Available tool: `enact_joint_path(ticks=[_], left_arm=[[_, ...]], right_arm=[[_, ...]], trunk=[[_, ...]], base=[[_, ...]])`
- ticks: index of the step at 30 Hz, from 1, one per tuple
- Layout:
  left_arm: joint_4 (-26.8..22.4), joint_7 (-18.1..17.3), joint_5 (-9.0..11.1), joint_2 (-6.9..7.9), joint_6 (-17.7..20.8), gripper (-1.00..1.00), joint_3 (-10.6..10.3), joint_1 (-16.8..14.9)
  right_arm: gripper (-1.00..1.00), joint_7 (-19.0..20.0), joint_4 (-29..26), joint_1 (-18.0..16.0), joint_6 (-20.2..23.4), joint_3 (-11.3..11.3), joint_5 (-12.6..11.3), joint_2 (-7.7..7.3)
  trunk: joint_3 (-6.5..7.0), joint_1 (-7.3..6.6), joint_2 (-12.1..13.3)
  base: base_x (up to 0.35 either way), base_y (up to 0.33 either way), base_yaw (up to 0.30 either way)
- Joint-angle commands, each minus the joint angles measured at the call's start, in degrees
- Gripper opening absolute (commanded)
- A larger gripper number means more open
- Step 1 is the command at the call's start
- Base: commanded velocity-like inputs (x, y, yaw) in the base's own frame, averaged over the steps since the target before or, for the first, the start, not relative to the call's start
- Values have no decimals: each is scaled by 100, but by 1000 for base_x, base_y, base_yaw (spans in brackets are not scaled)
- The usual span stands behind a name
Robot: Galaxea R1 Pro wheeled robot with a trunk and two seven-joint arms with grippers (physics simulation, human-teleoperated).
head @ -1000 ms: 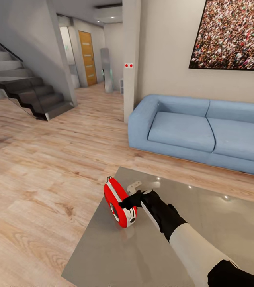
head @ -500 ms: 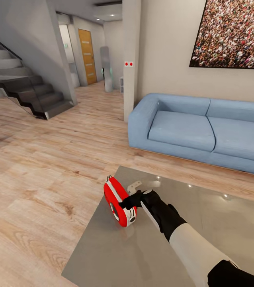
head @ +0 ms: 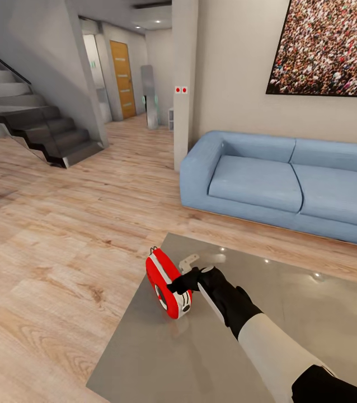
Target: Turn on the radio receiver that's on the table in the living room.
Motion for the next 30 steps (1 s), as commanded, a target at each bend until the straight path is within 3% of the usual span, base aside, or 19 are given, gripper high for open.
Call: enact_joint_path(ticks=[1,30], left_arm=[[0,-1,0,0,0,100,0,0],[-1,-1,-1,0,0,100,0,0]], right_arm=[[100,-5,0,0,0,1,7,0],[100,-17,0,0,0,11,3,0]], trunk=[[0,0,0],[-149,0,0]], base=[[0,0,0],[0,0,0]])
